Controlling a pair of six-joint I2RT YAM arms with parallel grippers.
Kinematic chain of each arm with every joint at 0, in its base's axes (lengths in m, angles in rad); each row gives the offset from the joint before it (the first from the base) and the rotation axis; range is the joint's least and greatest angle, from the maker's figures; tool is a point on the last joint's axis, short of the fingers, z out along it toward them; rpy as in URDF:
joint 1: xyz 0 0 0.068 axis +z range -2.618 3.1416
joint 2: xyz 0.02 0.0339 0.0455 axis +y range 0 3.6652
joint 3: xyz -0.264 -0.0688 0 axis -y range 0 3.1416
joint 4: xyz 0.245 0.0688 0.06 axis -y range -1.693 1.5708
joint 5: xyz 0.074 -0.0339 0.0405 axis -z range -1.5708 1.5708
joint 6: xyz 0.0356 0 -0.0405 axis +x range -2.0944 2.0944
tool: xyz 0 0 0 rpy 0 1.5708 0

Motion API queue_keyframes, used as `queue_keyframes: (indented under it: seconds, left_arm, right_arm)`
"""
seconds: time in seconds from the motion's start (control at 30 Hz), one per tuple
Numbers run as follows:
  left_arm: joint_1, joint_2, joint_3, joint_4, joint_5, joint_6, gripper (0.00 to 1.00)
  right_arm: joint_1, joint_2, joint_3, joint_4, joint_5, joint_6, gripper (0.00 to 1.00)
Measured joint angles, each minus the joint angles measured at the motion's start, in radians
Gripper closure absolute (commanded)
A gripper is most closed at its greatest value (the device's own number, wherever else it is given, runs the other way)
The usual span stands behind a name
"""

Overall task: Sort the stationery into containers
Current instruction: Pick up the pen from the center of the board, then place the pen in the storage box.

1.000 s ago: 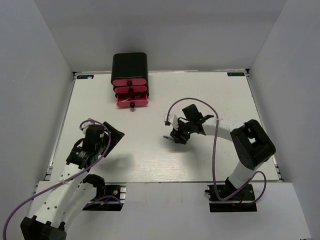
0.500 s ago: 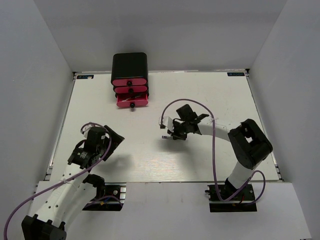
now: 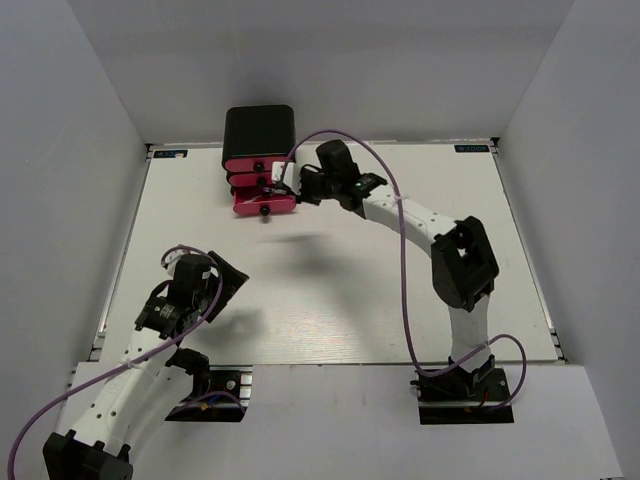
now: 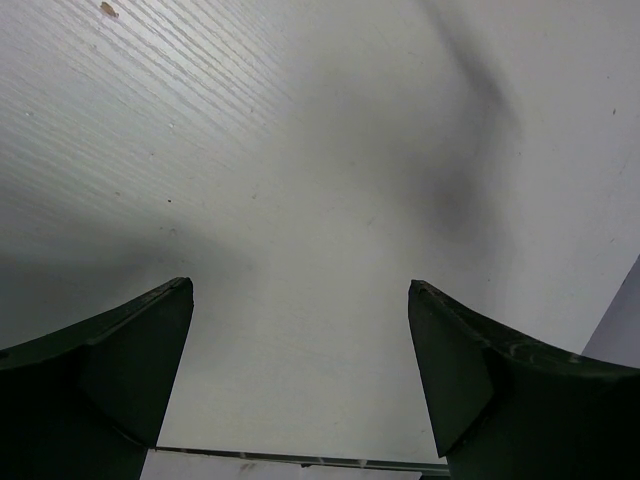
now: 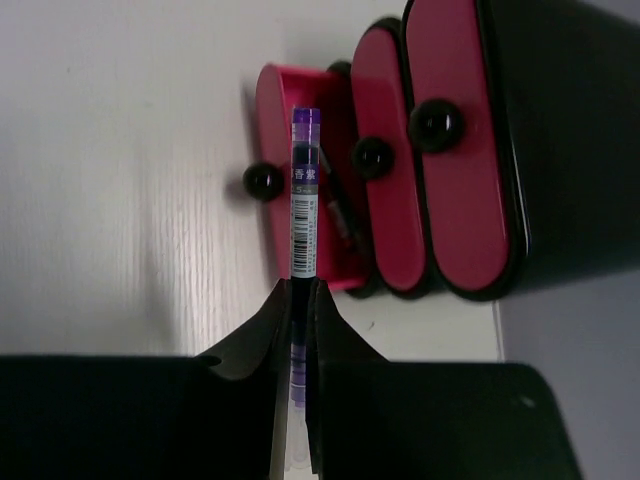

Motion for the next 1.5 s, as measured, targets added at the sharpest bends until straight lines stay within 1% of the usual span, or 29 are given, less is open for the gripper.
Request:
queue_keyframes:
  seconds: [0.07,0.3,0.43,0.6,0.83,1.0,1.1,1.2,1.3,1.33,1.37,1.4,1.5]
  left_arm:
    - [0.0,-0.007,-0.006,0.001,0.003,0.0,0.02]
    - [0.0,-0.013,-0.016,0.0,0.009,0.0,0.02]
    - [0.0,-0.005,-0.016,0.0,0.013,0.004,0.01]
    - [0.0,0.031,-0.016,0.001,0.015,0.017,0.01]
    - [0.0,0.104,-0.016,0.027,0.024,0.043,0.01]
    - [0.001,0.12,-0.015,0.043,0.026,0.06,0.01]
    - [0.001,0.123,-0.015,0.054,0.026,0.068,0.01]
    - [0.001,0.141,-0.009,0.065,0.026,0.077,0.01]
    - [0.001,0.177,0.001,0.085,0.026,0.087,0.01]
    - [0.001,0.189,0.005,0.092,0.026,0.09,0.01]
    - [0.001,0.201,0.007,0.1,0.027,0.093,0.01]
    - [0.001,0.212,0.008,0.111,0.029,0.095,0.01]
    - [0.001,0.243,0.008,0.143,0.035,0.099,0.01]
  right_arm:
    - [0.015,0.043,0.027,0.048,-0.006,-0.005,1.0]
    - [0.054,0.17,0.04,0.226,0.0,-0.004,1.0]
    - [0.065,0.241,0.105,0.298,0.001,-0.005,1.0]
    - [0.068,0.303,0.178,0.359,0.001,-0.006,1.0]
    - [0.068,0.364,0.185,0.412,0.0,-0.012,1.0]
    - [0.068,0.416,0.188,0.437,0.002,-0.016,0.86]
    - [0.067,0.429,0.188,0.449,0.002,-0.017,0.74]
    - [0.064,0.43,0.187,0.459,0.005,-0.022,0.71]
    - [0.063,0.43,0.186,0.475,0.005,-0.024,0.61]
    - [0.063,0.43,0.185,0.478,0.005,-0.023,0.55]
    - [0.062,0.43,0.183,0.483,0.005,-0.024,0.55]
    - [0.062,0.43,0.178,0.489,0.005,-0.026,0.53]
    - [0.061,0.415,0.13,0.508,0.005,-0.031,0.53]
